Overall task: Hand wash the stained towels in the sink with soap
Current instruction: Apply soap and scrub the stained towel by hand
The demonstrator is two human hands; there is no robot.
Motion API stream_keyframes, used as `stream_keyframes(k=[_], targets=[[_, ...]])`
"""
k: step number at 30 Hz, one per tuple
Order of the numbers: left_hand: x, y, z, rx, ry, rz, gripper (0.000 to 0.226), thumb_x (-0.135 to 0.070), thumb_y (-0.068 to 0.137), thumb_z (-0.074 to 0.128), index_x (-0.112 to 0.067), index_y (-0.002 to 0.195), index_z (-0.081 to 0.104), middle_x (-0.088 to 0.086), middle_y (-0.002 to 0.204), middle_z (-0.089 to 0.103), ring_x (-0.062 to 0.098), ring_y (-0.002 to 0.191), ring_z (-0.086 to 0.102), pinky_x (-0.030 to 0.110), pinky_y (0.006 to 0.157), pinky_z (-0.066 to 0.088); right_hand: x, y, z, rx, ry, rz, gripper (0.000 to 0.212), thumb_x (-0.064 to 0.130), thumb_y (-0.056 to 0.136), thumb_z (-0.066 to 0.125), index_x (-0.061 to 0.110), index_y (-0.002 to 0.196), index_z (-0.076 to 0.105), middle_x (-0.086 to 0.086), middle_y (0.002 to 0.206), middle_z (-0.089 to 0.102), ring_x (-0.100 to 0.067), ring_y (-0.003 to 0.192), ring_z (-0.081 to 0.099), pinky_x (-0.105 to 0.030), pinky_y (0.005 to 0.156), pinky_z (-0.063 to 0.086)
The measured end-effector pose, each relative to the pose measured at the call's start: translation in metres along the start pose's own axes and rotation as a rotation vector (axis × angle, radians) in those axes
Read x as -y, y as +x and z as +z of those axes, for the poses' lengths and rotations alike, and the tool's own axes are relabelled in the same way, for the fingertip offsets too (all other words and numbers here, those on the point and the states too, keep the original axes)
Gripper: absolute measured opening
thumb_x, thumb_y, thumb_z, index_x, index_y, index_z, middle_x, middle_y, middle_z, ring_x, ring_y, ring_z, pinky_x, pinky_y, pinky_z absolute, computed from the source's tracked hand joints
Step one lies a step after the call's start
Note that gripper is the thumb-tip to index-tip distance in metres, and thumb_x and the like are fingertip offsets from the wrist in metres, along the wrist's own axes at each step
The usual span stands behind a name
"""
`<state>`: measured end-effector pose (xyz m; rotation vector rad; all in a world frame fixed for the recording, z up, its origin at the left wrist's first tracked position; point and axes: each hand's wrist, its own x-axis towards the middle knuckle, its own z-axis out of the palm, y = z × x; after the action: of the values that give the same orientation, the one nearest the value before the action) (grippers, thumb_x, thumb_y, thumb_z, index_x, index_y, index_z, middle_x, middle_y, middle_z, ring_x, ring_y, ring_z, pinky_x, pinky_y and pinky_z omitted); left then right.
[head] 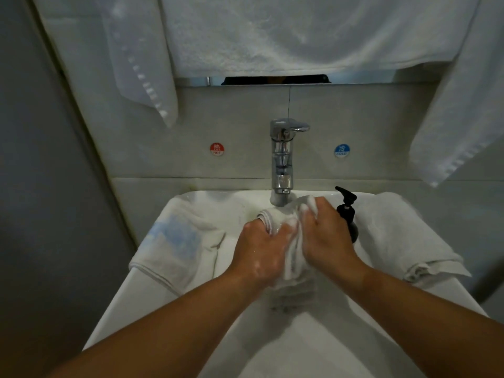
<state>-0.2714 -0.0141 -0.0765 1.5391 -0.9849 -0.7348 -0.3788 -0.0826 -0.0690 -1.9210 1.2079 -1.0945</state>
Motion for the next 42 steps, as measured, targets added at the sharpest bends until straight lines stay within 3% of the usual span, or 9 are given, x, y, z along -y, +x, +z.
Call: stream_keyframes(k=[6,11,14,18,23,29,33,38,42], targets=[[0.005,0.004,-0.01,-0.084,0.066,-0.022,0.025,-0.037,0.1,0.056,-0.017,0.101,0.071,0.003,0.089,0.075,0.019,0.083,0.072,0.042,0.08,0.062,0.011,-0.016,0.009,0.087,-0.058,-0.091,0.01,0.029,0.106,0.046,0.026,0.097,0.048,0.012,0.077,0.057,0.001,0.066,0.054,-0.007,0.052,0.039],[-0.008,0.001,-0.007,0.032,0.032,0.037,0.046,-0.055,0.08,0.054,-0.019,0.1,0.074,0.002,0.09,0.077,0.023,0.086,0.075,0.05,0.083,0.061,0.008,-0.006,-0.002,0.031,-0.103,-0.044,0.017,0.03,0.107,0.042,0.02,0.096,0.052,0.005,0.078,0.057,-0.017,0.073,0.058,-0.021,0.053,0.032],[-0.002,0.005,-0.012,-0.046,0.084,-0.013,0.048,-0.054,0.078,0.049,-0.016,0.095,0.072,0.006,0.087,0.076,0.026,0.084,0.074,0.051,0.081,0.06,0.012,-0.022,0.007,0.098,-0.103,-0.132,0.008,0.028,0.105,0.047,0.024,0.099,0.047,0.008,0.076,0.056,-0.01,0.068,0.056,-0.014,0.054,0.039],[-0.006,0.002,-0.012,0.068,-0.013,-0.005,0.039,-0.047,0.079,0.061,-0.017,0.099,0.077,0.007,0.089,0.078,0.028,0.088,0.076,0.055,0.084,0.06,0.011,0.002,-0.005,-0.014,-0.111,-0.064,0.018,0.025,0.106,0.045,0.021,0.09,0.05,0.01,0.071,0.052,-0.005,0.063,0.05,-0.006,0.055,0.037],[0.001,0.008,-0.01,-0.05,0.157,0.007,0.027,-0.036,0.095,0.055,-0.015,0.095,0.072,0.006,0.088,0.075,0.025,0.085,0.072,0.049,0.083,0.059,0.008,-0.022,0.009,0.126,-0.165,-0.143,0.005,0.029,0.105,0.046,0.026,0.103,0.048,0.0,0.084,0.063,-0.016,0.074,0.061,-0.024,0.061,0.04],[-0.002,0.003,-0.009,0.112,0.044,-0.009,0.044,-0.054,0.078,0.058,-0.021,0.101,0.075,0.004,0.092,0.078,0.025,0.09,0.075,0.053,0.088,0.059,0.003,0.001,-0.006,0.063,-0.167,0.001,0.017,0.027,0.106,0.046,0.017,0.096,0.054,0.002,0.081,0.057,-0.021,0.08,0.059,-0.027,0.058,0.03],[0.005,0.009,-0.011,-0.041,0.127,-0.036,0.047,-0.052,0.076,0.049,-0.017,0.097,0.072,0.004,0.09,0.075,0.026,0.087,0.072,0.05,0.086,0.059,0.01,-0.021,0.007,0.146,-0.184,-0.133,0.007,0.029,0.105,0.047,0.028,0.099,0.044,0.011,0.077,0.051,-0.002,0.066,0.048,-0.015,0.054,0.034],[0.002,0.006,-0.01,0.153,0.031,-0.012,0.039,-0.048,0.081,0.059,-0.019,0.101,0.075,0.005,0.094,0.078,0.028,0.093,0.075,0.055,0.09,0.058,0.002,0.005,-0.009,0.06,-0.194,-0.019,0.019,0.027,0.107,0.043,0.017,0.095,0.054,0.004,0.08,0.054,-0.01,0.07,0.051,-0.01,0.055,0.034],[0.002,0.011,-0.014,-0.024,0.241,-0.015,0.029,-0.037,0.093,0.051,-0.016,0.096,0.071,0.006,0.09,0.075,0.027,0.087,0.071,0.05,0.084,0.058,0.01,-0.021,0.007,0.15,-0.135,-0.117,0.006,0.029,0.105,0.047,0.025,0.101,0.05,0.003,0.084,0.061,-0.011,0.074,0.059,-0.017,0.062,0.042]])
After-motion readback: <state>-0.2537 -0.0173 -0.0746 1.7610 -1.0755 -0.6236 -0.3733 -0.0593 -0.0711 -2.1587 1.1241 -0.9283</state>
